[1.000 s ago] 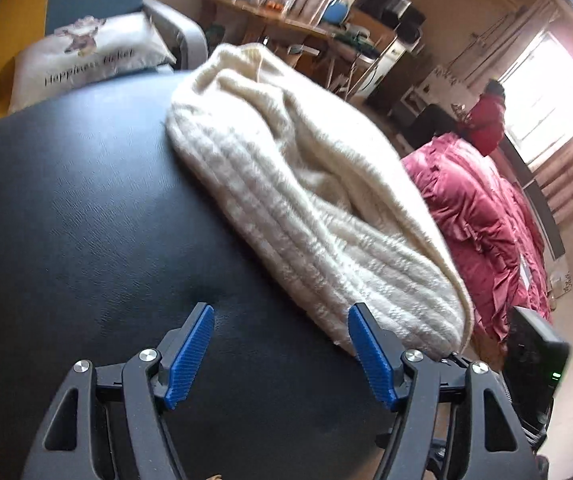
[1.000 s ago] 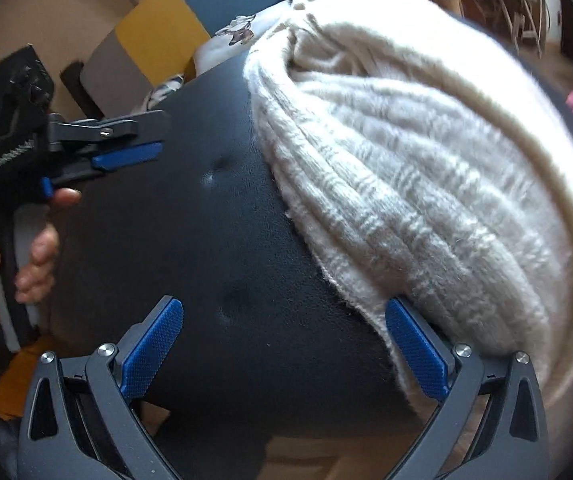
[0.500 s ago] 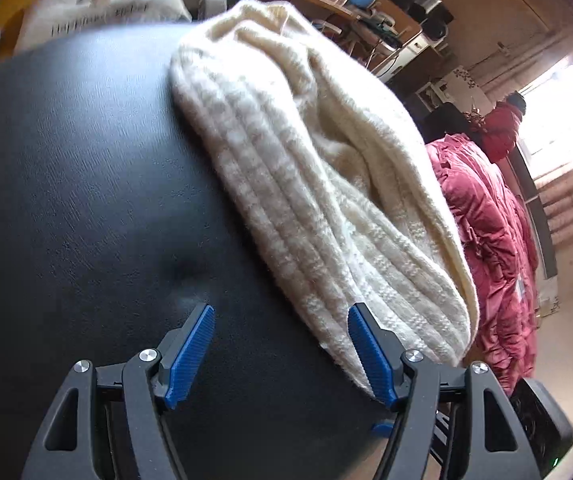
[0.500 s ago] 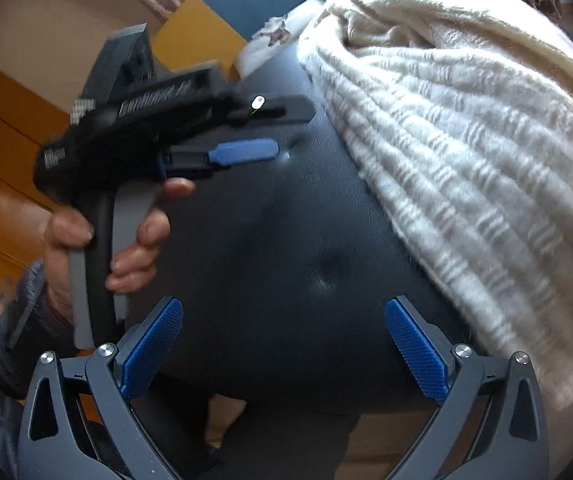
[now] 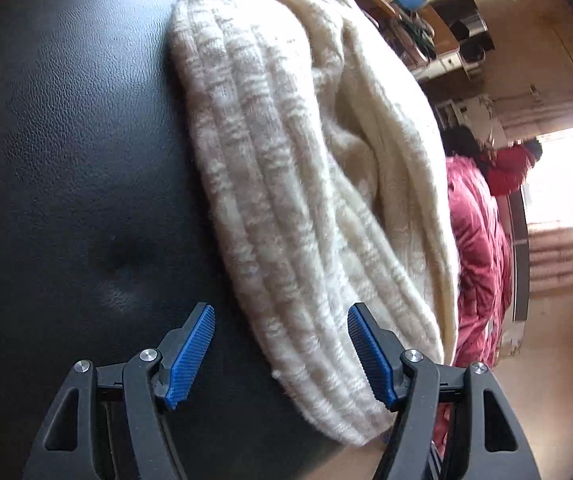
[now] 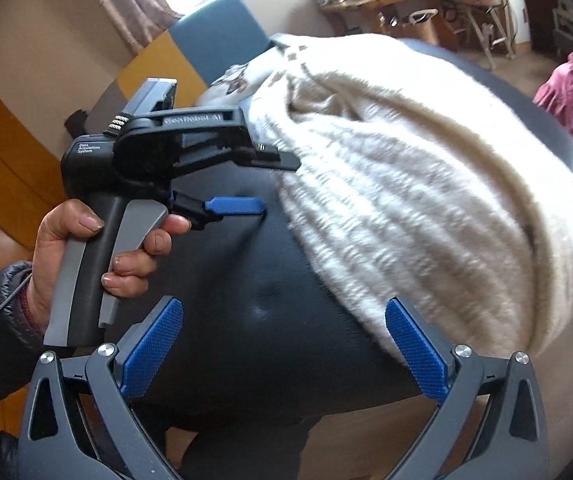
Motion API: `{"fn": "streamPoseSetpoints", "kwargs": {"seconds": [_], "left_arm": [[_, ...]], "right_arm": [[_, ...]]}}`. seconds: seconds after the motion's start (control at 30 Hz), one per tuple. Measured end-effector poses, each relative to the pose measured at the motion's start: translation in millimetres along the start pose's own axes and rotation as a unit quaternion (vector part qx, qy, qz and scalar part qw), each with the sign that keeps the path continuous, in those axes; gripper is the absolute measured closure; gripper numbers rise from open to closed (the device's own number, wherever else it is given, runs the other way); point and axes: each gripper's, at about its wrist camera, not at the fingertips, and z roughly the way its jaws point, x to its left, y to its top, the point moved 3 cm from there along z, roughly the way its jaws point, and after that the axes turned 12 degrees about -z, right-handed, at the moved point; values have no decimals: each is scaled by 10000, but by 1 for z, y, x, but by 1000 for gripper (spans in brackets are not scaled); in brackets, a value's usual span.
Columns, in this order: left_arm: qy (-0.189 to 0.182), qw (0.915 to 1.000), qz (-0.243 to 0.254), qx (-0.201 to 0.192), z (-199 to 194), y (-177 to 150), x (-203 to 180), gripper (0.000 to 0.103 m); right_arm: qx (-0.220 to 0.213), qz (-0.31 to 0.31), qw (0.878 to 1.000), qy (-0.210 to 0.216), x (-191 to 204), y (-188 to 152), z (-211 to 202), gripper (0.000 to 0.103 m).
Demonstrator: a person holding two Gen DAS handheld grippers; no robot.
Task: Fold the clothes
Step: 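Lower the left tool onto the sweater edge and close its fingers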
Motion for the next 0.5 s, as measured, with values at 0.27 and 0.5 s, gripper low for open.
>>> {"fn": "streamPoseSetpoints", "kwargs": {"seconds": [0.27, 0.5], "left_arm": [[129, 9997, 206, -62, 14, -5, -5, 84], [338, 9972, 629, -226, 0, -9, -4, 91]], "right_arm": [[111, 320, 9991, 239, -22, 17, 12, 0], [507, 443, 9960, 581, -24, 12, 50, 0]]}}
